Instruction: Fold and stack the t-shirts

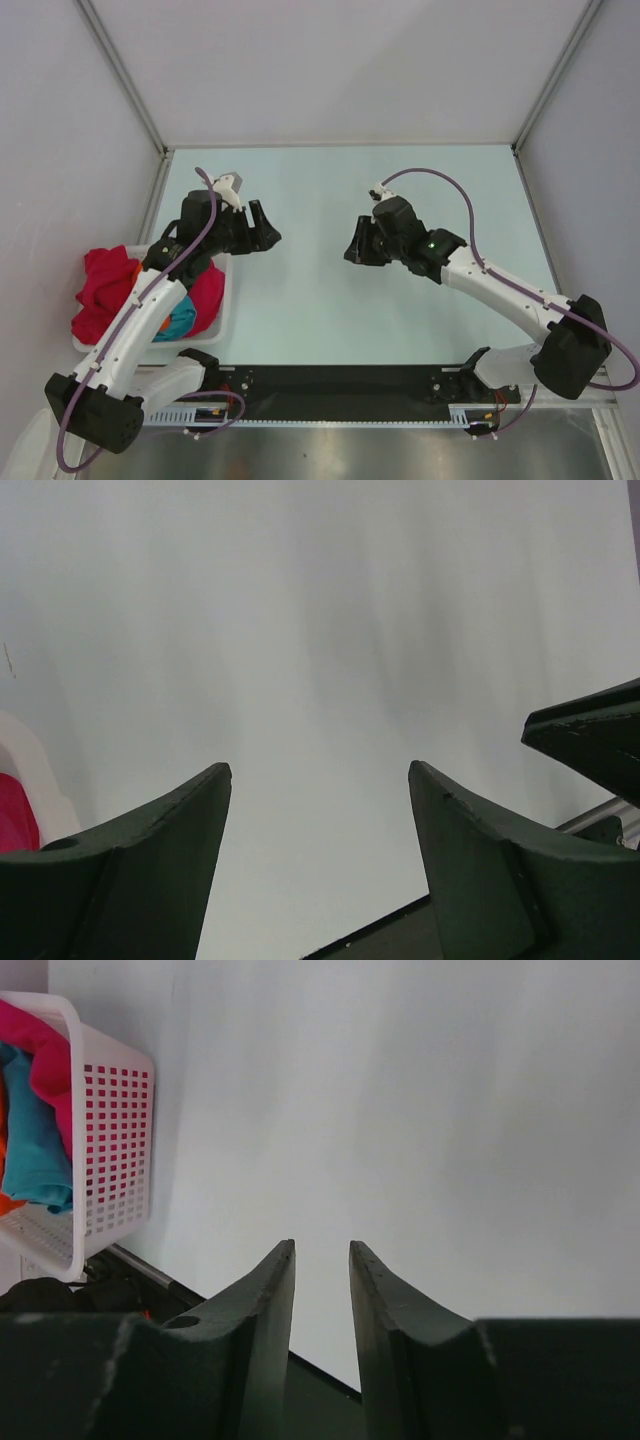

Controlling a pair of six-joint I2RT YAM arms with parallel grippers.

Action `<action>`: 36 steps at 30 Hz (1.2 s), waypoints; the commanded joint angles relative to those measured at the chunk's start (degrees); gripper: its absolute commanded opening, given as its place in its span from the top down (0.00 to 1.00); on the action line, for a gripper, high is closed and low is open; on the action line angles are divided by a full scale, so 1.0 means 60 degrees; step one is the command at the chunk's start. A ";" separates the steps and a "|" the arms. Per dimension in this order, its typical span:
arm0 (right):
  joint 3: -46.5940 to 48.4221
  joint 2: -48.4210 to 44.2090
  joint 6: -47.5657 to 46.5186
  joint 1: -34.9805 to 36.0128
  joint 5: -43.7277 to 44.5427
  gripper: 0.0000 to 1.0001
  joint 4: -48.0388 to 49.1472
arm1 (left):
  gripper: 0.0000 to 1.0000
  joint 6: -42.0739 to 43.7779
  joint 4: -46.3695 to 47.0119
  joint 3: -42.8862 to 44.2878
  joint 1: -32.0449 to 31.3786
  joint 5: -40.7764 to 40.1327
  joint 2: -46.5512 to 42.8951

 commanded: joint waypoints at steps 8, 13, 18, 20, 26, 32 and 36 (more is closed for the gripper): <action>0.0064 0.0064 -0.0145 0.0044 0.0246 0.63 0.0300 | 0.22 0.0207 0.0213 -0.0156 -0.0023 -0.0037 -0.0309; 0.0151 0.0503 -0.0174 -0.0073 -0.0324 0.61 0.0901 | 0.21 0.0235 -0.0282 -0.0039 -0.0023 -0.0751 -0.0368; 0.0956 0.1541 -0.0291 -0.0059 -0.1409 0.58 0.1371 | 0.11 -0.0215 -0.1689 0.0298 -0.0009 -0.3226 0.0012; 0.1205 0.1821 -0.0320 -0.0030 -0.1628 0.58 0.1415 | 0.11 -0.0393 -0.2421 0.0473 -0.0008 -0.4263 0.0451; 0.1982 0.2656 -0.0437 0.0190 -0.2200 0.57 0.1591 | 0.05 -0.1550 -0.3712 0.0782 0.0035 -0.6610 0.0512; 0.2626 0.3593 -0.0365 0.0789 -0.2961 0.57 0.2074 | 0.05 -0.2488 -0.4532 0.1206 0.0094 -0.8209 -0.0219; 0.3226 0.4384 -0.0350 0.1317 -0.3255 0.57 0.2206 | 0.02 -0.3204 -0.5423 0.1572 0.0123 -0.9656 -0.0674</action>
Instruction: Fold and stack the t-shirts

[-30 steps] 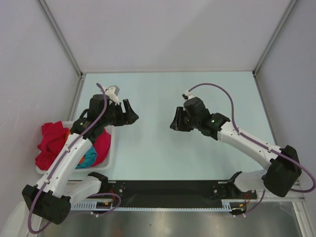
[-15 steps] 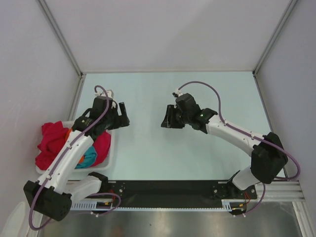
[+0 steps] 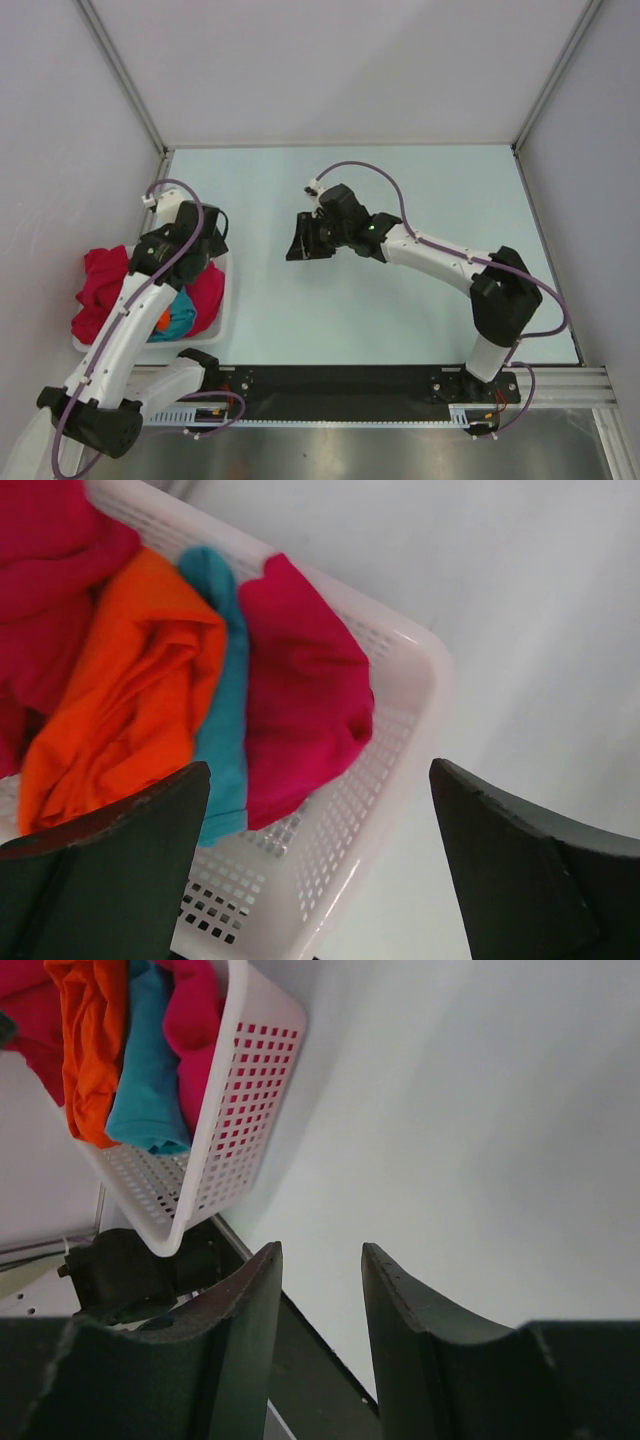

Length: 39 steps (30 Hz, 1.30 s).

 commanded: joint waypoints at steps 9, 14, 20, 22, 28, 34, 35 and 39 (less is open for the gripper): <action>0.2821 0.2921 -0.0201 0.1701 -0.2367 0.51 0.0809 | 0.02 -0.1710 -0.1616 0.0933 0.1024 -0.2491 -0.1474; 0.3978 0.3917 -0.0113 0.2113 -0.2661 0.53 0.0575 | 0.02 -0.1650 -0.1630 0.0875 0.1098 -0.2301 -0.1357; 0.4961 0.4811 0.0019 0.2508 -0.2808 0.53 0.0458 | 0.02 -0.1533 -0.1572 0.0918 0.1112 -0.2271 -0.1372; 0.5166 0.5103 0.0063 0.2567 -0.2851 0.53 0.0385 | 0.02 -0.1460 -0.1543 0.0962 0.1112 -0.2242 -0.1386; 0.5343 0.5412 0.0092 0.2670 -0.2881 0.53 0.0282 | 0.02 -0.1226 -0.1469 0.1065 0.1112 -0.2169 -0.1518; 0.5299 0.5266 -0.0098 0.2670 -0.2632 0.53 0.0033 | 0.02 -0.1167 -0.1440 0.1095 0.1127 -0.2067 -0.1635; 0.5270 0.5223 -0.0127 0.2670 -0.2588 0.52 -0.0011 | 0.02 -0.1167 -0.1440 0.1094 0.1127 -0.2037 -0.1635; 0.5328 0.5426 -0.0172 0.2670 -0.2558 0.45 0.0018 | 0.02 -0.0992 -0.1338 0.1138 0.1127 -0.1832 -0.1650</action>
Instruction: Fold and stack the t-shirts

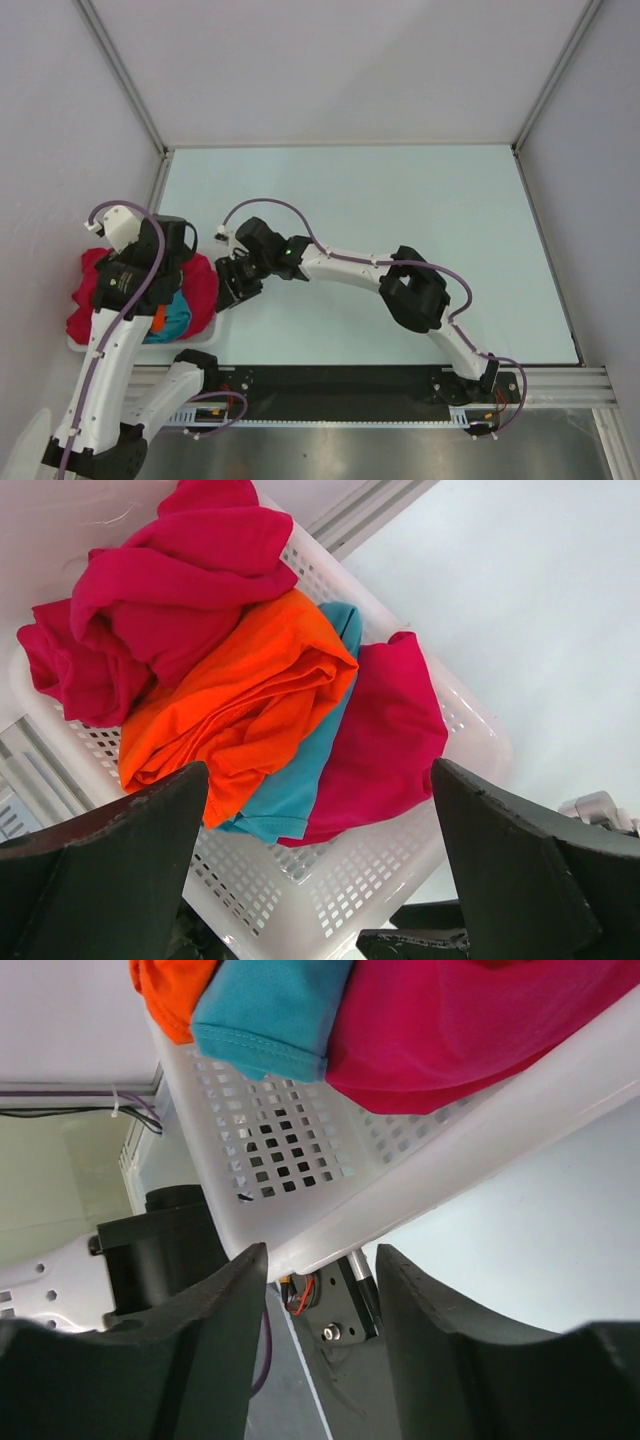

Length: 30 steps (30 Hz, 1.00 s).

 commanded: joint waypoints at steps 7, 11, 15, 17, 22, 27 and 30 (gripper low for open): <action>0.1185 0.1147 -0.0120 0.0083 -0.0152 0.47 -0.0091 | 0.02 0.0675 0.0346 0.0615 0.0089 0.0446 -0.0238; 0.1670 0.1573 -0.0164 0.0113 -0.0327 0.53 -0.0267 | 0.02 0.0690 0.0346 0.0630 0.0089 0.0490 -0.0223; 0.1321 0.1428 -0.0150 0.0040 -0.0065 1.00 -0.0048 | 0.02 0.0705 0.0375 0.0615 0.0089 0.0549 -0.0194; 0.0647 0.0945 -0.0120 -0.0135 0.0678 1.00 0.0200 | 0.02 0.0705 0.0404 0.0615 0.0089 0.0578 -0.0193; -0.0350 0.0095 -0.0457 -0.1042 0.2013 1.00 0.0070 | 0.02 0.0763 0.0434 0.0615 0.0089 0.0666 -0.0179; -0.1667 -0.0681 -0.0209 -0.2827 0.2249 1.00 0.0274 | 0.02 0.0807 0.0536 0.0483 0.0103 0.0754 -0.0252; -0.2297 -0.1237 -0.0120 -0.3546 0.2645 1.00 0.0407 | 0.02 0.0851 0.0624 0.0366 0.0103 0.0798 -0.0282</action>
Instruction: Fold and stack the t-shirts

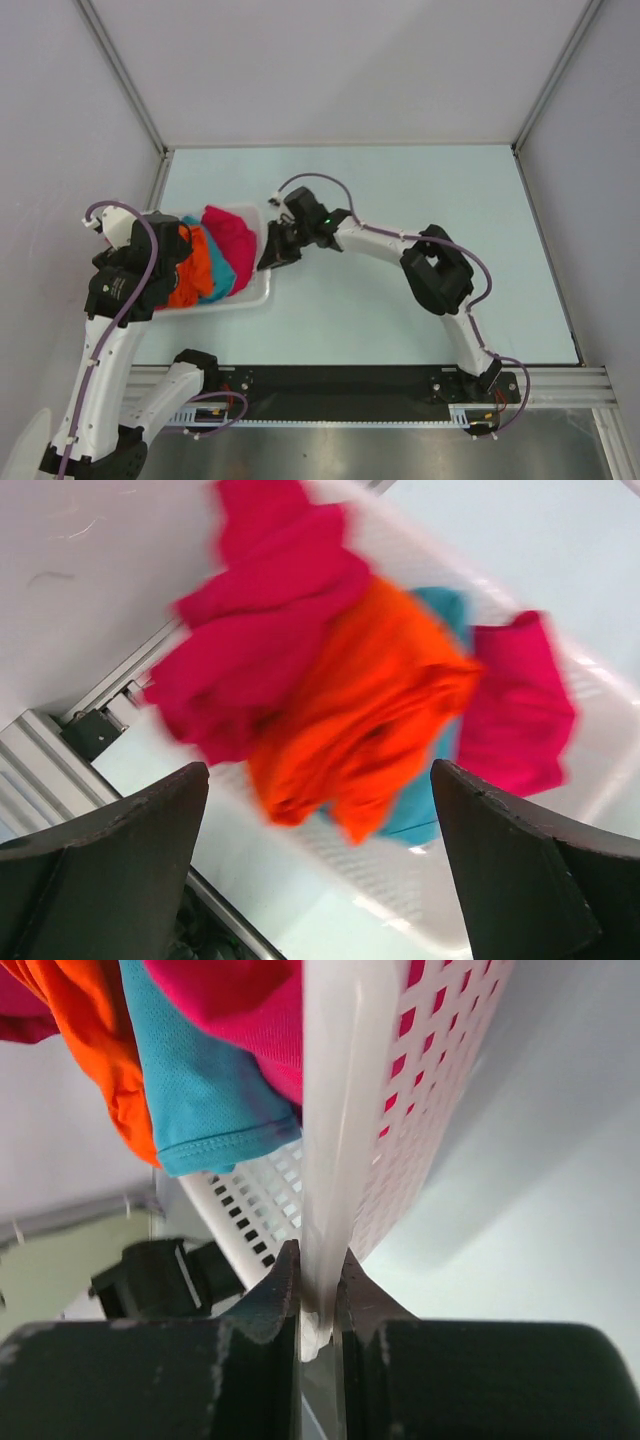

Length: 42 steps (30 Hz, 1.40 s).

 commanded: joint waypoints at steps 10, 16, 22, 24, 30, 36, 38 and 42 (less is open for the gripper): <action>-0.2684 -0.1998 -0.0033 -0.3748 0.3791 1.00 0.0330 | 0.02 0.0408 0.0402 -0.0017 0.0089 0.0293 -0.0187; -0.3639 -0.2820 0.0392 -0.5155 0.4185 1.00 0.0508 | 0.02 0.0466 0.0446 -0.0119 0.0089 0.0380 -0.0202; -0.4943 -0.3846 0.0846 -0.6107 0.4613 1.00 0.0960 | 0.01 0.0496 0.0563 -0.0193 0.0089 0.0570 -0.0202; -0.5249 -0.4109 0.0905 -0.6486 0.4598 1.00 0.1092 | 0.01 0.0525 0.0578 -0.0207 0.0089 0.0629 -0.0202; -0.5837 -0.4695 0.1272 -0.7557 0.4362 1.00 0.1402 | 0.01 0.0671 0.0666 -0.0325 0.0089 0.0893 -0.0217; -0.5983 -0.5252 0.1227 -0.8611 0.5110 1.00 0.0990 | 0.01 0.0847 0.0856 -0.0486 0.0089 0.1288 -0.0202; -0.6188 -0.5530 0.1271 -0.9095 0.5271 1.00 0.0917 | 0.01 0.0891 0.0900 -0.0515 0.0089 0.1449 -0.0173; -0.6671 -0.6072 0.1374 -0.9725 0.5462 1.00 0.1034 | 0.01 0.1037 0.0973 -0.0574 0.0089 0.1639 -0.0129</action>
